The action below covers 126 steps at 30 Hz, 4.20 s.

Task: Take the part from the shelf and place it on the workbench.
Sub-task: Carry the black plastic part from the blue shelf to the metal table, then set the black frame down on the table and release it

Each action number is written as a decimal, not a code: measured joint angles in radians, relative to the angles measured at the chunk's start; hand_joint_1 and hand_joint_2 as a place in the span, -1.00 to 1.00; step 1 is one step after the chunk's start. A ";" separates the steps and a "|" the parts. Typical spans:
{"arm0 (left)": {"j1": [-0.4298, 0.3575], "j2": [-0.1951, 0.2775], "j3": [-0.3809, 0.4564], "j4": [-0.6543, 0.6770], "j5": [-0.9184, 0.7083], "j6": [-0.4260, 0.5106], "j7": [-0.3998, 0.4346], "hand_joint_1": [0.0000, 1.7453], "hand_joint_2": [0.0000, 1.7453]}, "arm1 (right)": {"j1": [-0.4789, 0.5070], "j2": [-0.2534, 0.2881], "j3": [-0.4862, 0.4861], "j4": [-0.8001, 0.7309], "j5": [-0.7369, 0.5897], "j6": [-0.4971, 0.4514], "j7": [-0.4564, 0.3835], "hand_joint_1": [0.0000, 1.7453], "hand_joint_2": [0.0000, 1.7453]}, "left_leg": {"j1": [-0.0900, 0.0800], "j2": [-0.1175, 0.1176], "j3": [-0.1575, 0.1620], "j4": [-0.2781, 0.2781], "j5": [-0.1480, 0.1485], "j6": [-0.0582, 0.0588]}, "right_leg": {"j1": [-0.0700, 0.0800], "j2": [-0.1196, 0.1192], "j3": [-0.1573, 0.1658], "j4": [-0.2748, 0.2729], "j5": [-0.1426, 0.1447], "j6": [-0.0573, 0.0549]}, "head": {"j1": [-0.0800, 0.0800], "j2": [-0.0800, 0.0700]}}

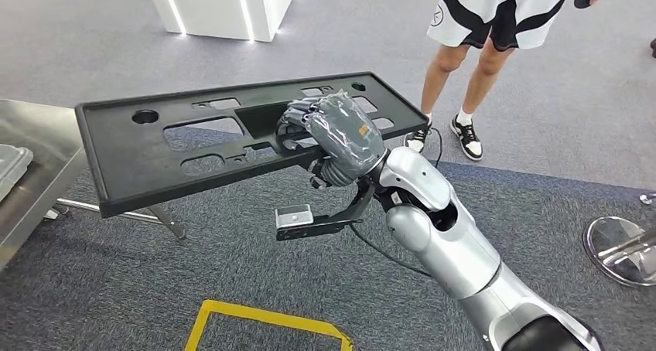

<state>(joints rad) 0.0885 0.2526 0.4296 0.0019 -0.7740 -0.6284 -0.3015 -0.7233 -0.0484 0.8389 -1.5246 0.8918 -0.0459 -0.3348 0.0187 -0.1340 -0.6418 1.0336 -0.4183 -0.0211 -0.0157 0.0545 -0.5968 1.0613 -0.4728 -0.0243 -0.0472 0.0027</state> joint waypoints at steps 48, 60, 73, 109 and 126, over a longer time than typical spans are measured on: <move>0.006 0.021 0.128 0.000 -0.089 -0.020 0.005 -1.00 1.00 | -0.094 -0.023 0.010 0.054 0.021 0.028 0.020 1.00 1.00 | -0.013 0.133 0.034 -0.033 0.011 0.046 | 0.007 -0.111 0.008 0.051 -0.063 0.031 | -0.003 0.000; -0.012 0.025 0.139 0.000 -0.151 -0.031 -0.003 -1.00 1.00 | -0.123 -0.018 0.017 0.104 0.021 0.047 0.020 1.00 1.00 | -0.007 -0.018 0.013 -0.009 0.002 0.022 | 0.006 0.009 -0.008 -0.011 0.014 0.015 | -0.001 0.000; -0.024 0.039 0.151 0.000 -0.189 -0.037 -0.003 -1.00 1.00 | -0.144 -0.001 0.048 0.151 0.021 0.057 0.025 1.00 1.00 | -0.003 0.192 0.003 -0.002 0.016 -0.004 | 0.011 -0.172 0.039 -0.032 -0.015 0.018 | -0.005 0.000; -0.019 0.051 0.260 0.000 -0.283 -0.038 -0.001 -1.00 1.00 | -0.185 -0.031 0.051 0.208 0.042 0.059 0.055 1.00 1.00 | -0.006 0.016 0.048 -0.048 0.010 0.023 | 0.007 0.015 0.015 -0.049 0.026 0.014 | 0.000 0.000; -0.024 0.048 0.300 0.000 -0.343 -0.036 -0.004 -1.00 1.00 | -0.182 -0.034 0.050 0.228 0.068 0.058 0.071 1.00 1.00 | -0.009 0.017 0.046 -0.044 0.008 0.021 | 0.004 0.015 0.015 -0.049 0.026 0.015 | 0.000 0.000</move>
<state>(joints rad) 0.0648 0.3010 0.7292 0.0015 -1.1166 -0.6641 -0.3051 -0.9056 -0.0824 0.8886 -1.2970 0.9598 0.0119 -0.2640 0.0096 -0.1175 -0.5957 0.9899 -0.4100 0.0002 -0.0115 0.0698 -0.5814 1.0118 -0.4469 -0.0098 -0.0475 0.0027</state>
